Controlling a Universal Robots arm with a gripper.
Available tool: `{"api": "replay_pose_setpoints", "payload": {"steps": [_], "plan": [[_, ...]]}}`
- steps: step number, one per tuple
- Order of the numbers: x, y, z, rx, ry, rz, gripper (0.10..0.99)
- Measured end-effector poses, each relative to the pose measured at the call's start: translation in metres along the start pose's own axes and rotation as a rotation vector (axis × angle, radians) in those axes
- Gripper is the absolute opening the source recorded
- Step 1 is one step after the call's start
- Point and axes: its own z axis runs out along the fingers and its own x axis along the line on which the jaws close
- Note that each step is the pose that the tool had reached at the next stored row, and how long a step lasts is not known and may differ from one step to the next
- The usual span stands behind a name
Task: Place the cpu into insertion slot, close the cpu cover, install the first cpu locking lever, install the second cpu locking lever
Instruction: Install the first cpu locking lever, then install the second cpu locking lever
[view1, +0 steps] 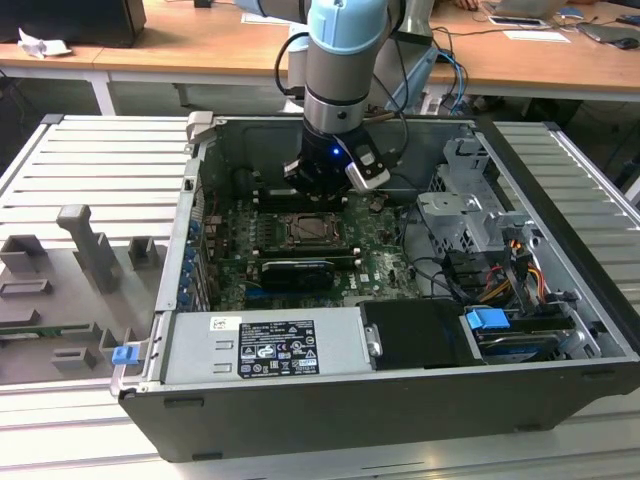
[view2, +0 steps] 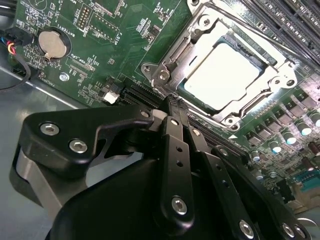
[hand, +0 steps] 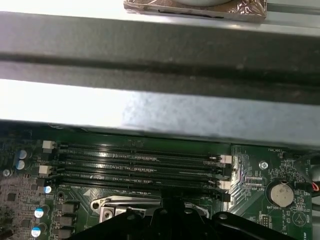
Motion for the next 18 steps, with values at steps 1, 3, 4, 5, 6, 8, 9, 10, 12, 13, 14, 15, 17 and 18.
{"api": "replay_pose_setpoints", "payload": {"steps": [1, 3, 4, 5, 6, 8, 9, 10, 12, 13, 14, 15, 17, 18], "plan": [[0.0, -0.0003, 0.0, 0.0, 0.0, 0.0, 0.106], [0.0001, -0.0011, -0.0002, 0.0, 0.0001, 0.0, 0.106], [0.0001, -0.0014, -0.0002, 0.0, 0.0001, 0.0, 0.106], [0.0001, -0.0017, -0.0003, 0.0, 0.0001, 0.0, 0.106], [0.0002, -0.0025, -0.0004, 0.0, 0.0001, 0.0, 0.106], [0.0003, -0.0035, -0.0005, 0.0, 0.0, 0.0, 0.106], [0.0003, -0.0038, -0.0006, 0.0, 0.0001, 0.0, 0.106], [0.0003, -0.0043, -0.0007, 0.0, 0.0001, 0.0, 0.106], [0.0004, -0.005, -0.0008, 0.0, 0.0001, 0.0, 0.106], [0.0004, -0.0054, -0.0009, 0.0, 0.0001, 0.0, 0.106], [0.0004, -0.0058, -0.0009, 0.0, 0.0001, 0.0, 0.106], [0.0005, -0.0064, -0.001, 0.0, 0.0, 0.0, 0.106], [0.0005, -0.0074, -0.0012, 0.0, 0.0001, 0.0, 0.106], [0.0006, -0.0078, -0.0012, 0.0, 0.0, 0.0, 0.106]]}}
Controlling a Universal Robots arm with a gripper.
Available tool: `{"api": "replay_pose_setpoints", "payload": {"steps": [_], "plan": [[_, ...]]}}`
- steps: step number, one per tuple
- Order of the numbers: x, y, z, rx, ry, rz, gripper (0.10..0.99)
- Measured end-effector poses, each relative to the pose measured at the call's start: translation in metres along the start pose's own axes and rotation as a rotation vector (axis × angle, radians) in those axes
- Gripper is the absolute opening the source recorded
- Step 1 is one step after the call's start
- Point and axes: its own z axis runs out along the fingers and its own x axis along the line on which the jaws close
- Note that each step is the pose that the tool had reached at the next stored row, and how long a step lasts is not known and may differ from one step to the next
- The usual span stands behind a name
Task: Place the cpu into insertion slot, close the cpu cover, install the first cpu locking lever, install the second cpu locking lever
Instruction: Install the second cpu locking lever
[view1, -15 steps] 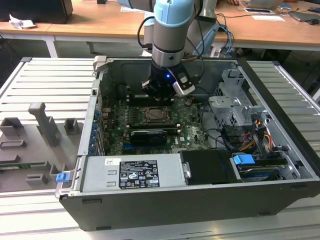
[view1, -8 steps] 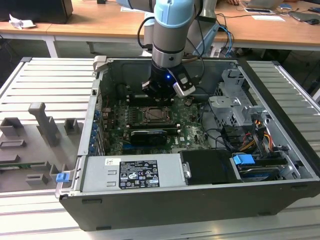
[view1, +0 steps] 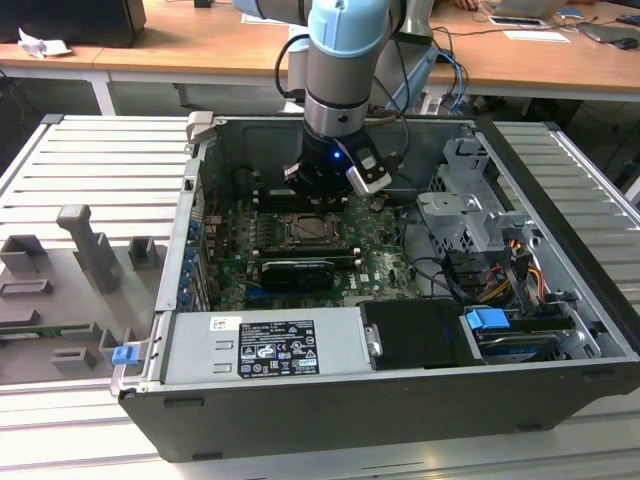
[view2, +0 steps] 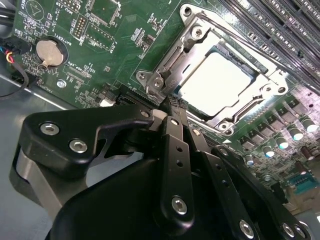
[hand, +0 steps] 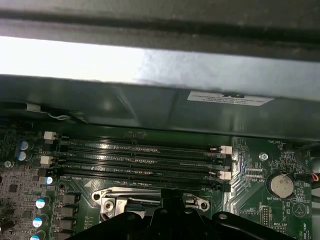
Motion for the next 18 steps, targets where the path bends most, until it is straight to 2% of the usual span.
{"api": "replay_pose_setpoints", "payload": {"steps": [5, 6, 8, 9, 14, 18], "plan": [[0.0001, -0.0009, -0.0017, 0.0, 0.0, 0.0, 0.106], [0.0001, -0.0008, -0.0036, 0.0, 0.0, 0.0, 0.106], [0.0, 0.0007, -0.0145, 0.0, 0.0001, 0.0, 0.106], [-0.0001, 0.001, -0.0167, 0.0, 0.0, 0.0, 0.106], [0.0, 0.0001, -0.0177, 0.0, 0.0, 0.0, 0.106], [0.0003, -0.0043, -0.0179, 0.0, 0.0001, 0.0, 0.106]]}}
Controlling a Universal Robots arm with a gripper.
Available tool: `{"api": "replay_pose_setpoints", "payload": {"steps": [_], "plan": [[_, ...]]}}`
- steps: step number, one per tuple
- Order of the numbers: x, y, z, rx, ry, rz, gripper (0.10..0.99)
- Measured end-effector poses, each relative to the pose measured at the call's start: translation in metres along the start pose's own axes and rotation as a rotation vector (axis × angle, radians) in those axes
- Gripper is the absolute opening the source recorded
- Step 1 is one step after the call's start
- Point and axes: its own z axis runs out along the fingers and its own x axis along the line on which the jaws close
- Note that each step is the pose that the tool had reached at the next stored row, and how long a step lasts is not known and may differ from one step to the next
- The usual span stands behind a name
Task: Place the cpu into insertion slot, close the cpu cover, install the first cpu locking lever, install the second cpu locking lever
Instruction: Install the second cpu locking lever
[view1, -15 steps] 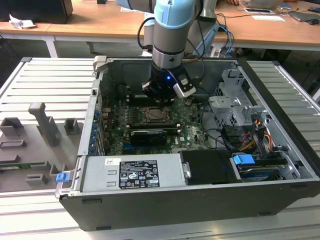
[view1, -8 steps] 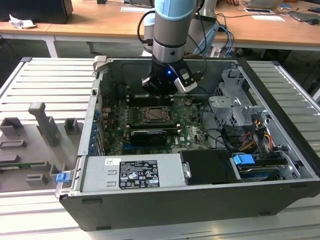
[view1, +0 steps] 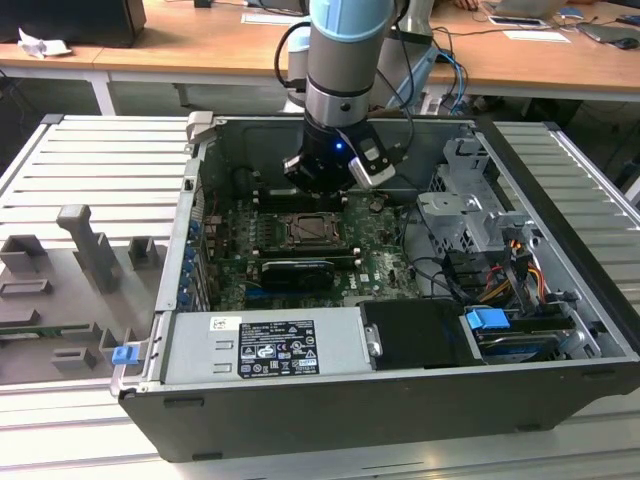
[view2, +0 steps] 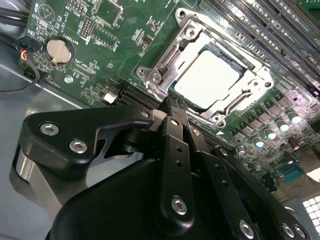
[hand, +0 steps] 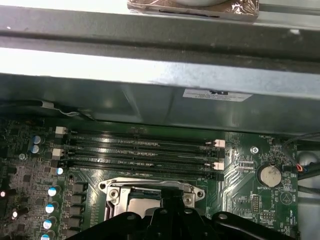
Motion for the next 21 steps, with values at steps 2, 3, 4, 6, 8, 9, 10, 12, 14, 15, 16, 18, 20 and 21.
{"api": "replay_pose_setpoints", "payload": {"steps": [2, 3, 4, 6, 8, 9, 10, 12, 14, 15, 16, 18, 20, 21], "plan": [[0.0001, -0.0021, 0.0, 0.0, 0.0, 0.0, 0.106], [0.0002, -0.0032, -0.0001, 0.0, 0.0, 0.0, 0.106], [0.0003, -0.0041, -0.0002, 0.0, 0.0, 0.0, 0.106], [0.0004, -0.0049, -0.0011, 0.0, 0.0001, 0.0, 0.106], [0.0004, -0.0045, -0.004, 0.0, 0.0, 0.0, 0.106], [0.0003, -0.0043, -0.0055, 0.0, 0.0, 0.0, 0.106], [0.0003, -0.0041, -0.0071, 0.0, 0.0001, 0.0, 0.106], [0.0003, -0.0033, -0.0124, 0.0, 0.0, 0.0, 0.106], [0.0003, -0.0033, -0.0139, 0.0, 0.0, 0.0, 0.106], [0.0003, -0.0038, -0.0139, 0.0, 0.0, 0.0, 0.106], [0.0004, -0.0051, -0.0141, 0.0, 0.0001, 0.0, 0.106], [0.0006, -0.0077, -0.0145, 0.0, 0.0, 0.0, 0.106], [0.001, -0.0123, -0.015, 0.0, 0.0001, 0.0, 0.106], [0.001, -0.0136, -0.0151, 0.0, 0.0, 0.0, 0.106]]}}
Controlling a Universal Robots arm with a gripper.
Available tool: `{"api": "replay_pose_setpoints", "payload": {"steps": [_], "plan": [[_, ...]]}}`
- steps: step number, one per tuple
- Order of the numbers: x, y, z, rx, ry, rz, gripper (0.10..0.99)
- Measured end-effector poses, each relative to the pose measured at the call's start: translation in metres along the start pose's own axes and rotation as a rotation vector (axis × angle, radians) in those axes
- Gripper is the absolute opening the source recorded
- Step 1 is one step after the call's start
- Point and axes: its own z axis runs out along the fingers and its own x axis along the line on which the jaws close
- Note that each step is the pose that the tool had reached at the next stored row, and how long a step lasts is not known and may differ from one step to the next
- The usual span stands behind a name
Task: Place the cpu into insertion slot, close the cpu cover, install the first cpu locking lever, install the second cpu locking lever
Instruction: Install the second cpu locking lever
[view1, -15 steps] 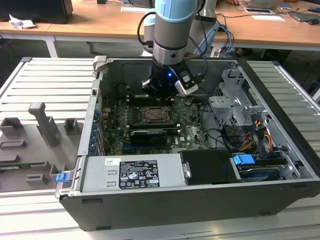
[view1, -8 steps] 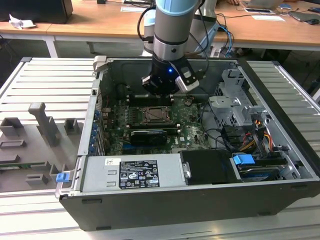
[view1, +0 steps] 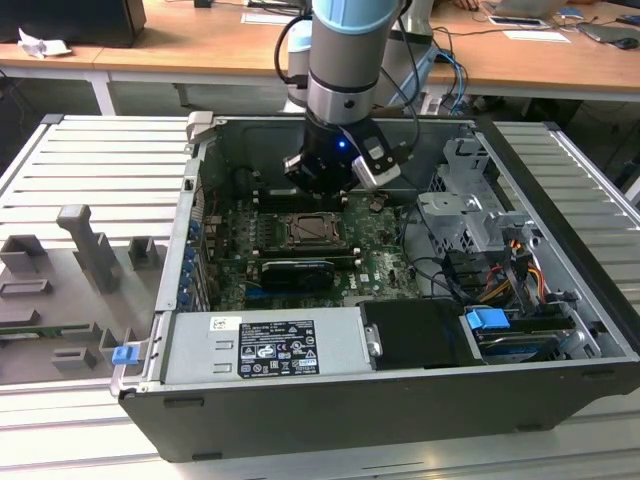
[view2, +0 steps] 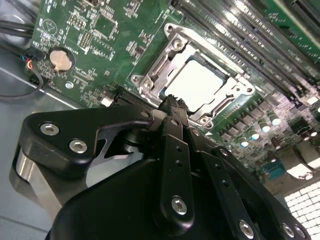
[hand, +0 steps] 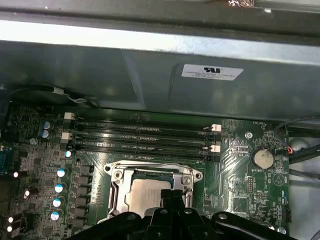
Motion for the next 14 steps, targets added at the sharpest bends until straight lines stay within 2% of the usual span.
{"api": "replay_pose_setpoints", "payload": {"steps": [2, 6, 11, 14], "plan": [[0.0002, -0.0032, -0.0002, 0.0, 0.0, 0.0, 0.106], [0.0005, -0.0042, -0.0005, 0.0, 0.0001, 0.0, 0.106], [0.0006, -0.0036, -0.0073, 0.0, 0.0, 0.0, 0.106], [0.0011, -0.0103, -0.0084, 0.0, 0.0011, 0.001, 0.106]]}}
